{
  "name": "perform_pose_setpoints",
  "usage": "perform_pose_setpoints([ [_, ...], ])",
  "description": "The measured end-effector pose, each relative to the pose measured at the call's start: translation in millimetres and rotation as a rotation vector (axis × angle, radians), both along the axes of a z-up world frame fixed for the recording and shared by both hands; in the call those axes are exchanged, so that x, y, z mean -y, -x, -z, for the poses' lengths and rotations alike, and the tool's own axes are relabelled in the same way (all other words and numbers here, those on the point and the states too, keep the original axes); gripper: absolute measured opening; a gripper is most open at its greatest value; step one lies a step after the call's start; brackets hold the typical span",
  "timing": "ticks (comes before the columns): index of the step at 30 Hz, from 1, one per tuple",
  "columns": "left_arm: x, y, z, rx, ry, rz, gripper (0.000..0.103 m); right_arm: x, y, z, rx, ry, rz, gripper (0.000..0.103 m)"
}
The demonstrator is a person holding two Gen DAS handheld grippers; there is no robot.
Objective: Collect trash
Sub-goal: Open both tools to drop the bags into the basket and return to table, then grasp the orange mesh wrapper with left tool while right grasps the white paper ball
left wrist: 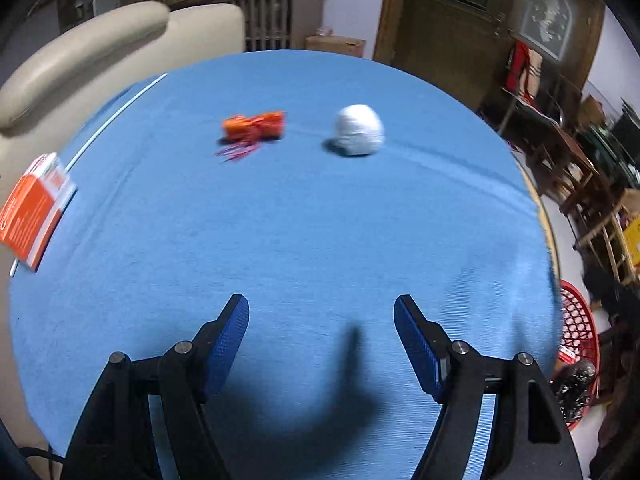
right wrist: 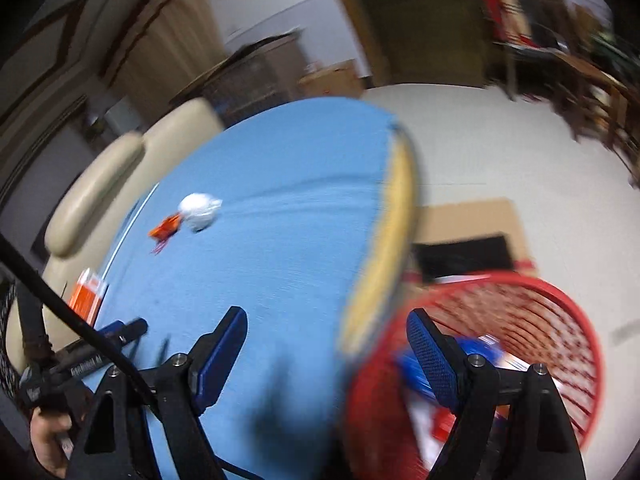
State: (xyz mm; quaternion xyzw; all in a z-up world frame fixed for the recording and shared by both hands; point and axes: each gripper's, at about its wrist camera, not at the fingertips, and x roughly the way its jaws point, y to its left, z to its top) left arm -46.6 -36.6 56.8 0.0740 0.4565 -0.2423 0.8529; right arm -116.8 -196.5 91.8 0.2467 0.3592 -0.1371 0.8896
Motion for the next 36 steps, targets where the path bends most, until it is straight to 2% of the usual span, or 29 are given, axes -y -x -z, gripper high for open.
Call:
perform_pose_setpoints([
  [4, -26, -18, 8, -0.011, 0.017, -0.044, 0.076, -25, -70, -1, 0.005, 0.018, -0.086, 0.085],
  [9, -55, -42, 13, -0.026, 0.035, -0.109, 0.076, -57, -176, 3, -0.012, 0.093, -0.194, 0.083],
  [14, -65, -68, 11, -0.029, 0.047, -0.153, 0.076, -69, -243, 16, -0.039, 0.151, -0.225, 0.080],
  [15, -64, -73, 10, -0.027, 0.049, -0.155, 0.076, -68, -252, 19, -0.049, 0.157, -0.225, 0.076],
  [17, -59, -84, 8, -0.017, 0.050, -0.155, 0.076, -67, -273, 32, -0.093, 0.164, -0.237, 0.045],
  [18, -54, -91, 7, -0.010, 0.052, -0.150, 0.076, -64, -280, 38, -0.115, 0.142, -0.244, 0.040],
  [22, -25, -121, 2, 0.002, 0.072, -0.122, 0.076, -56, -261, 25, -0.057, 0.110, -0.249, 0.038],
  [28, 24, -167, -3, 0.025, 0.084, -0.094, 0.077, -46, -192, 6, 0.007, 0.067, -0.240, 0.038],
  [30, 38, -177, 0, 0.034, 0.059, -0.075, 0.077, -43, -172, 6, 0.012, 0.053, -0.227, 0.038],
  [33, 51, -191, 14, 0.030, -0.030, -0.075, 0.078, -35, -145, 8, 0.015, 0.021, -0.199, 0.038],
  [34, 50, -194, 19, 0.020, -0.038, -0.077, 0.073, -32, -138, 7, 0.016, 0.015, -0.193, 0.038],
  [35, 49, -195, 21, 0.008, -0.036, -0.078, 0.064, -31, -132, 7, 0.018, 0.011, -0.187, 0.038],
  [36, 46, -194, 21, -0.004, -0.031, -0.082, 0.063, -31, -129, 6, 0.021, 0.007, -0.183, 0.038],
])
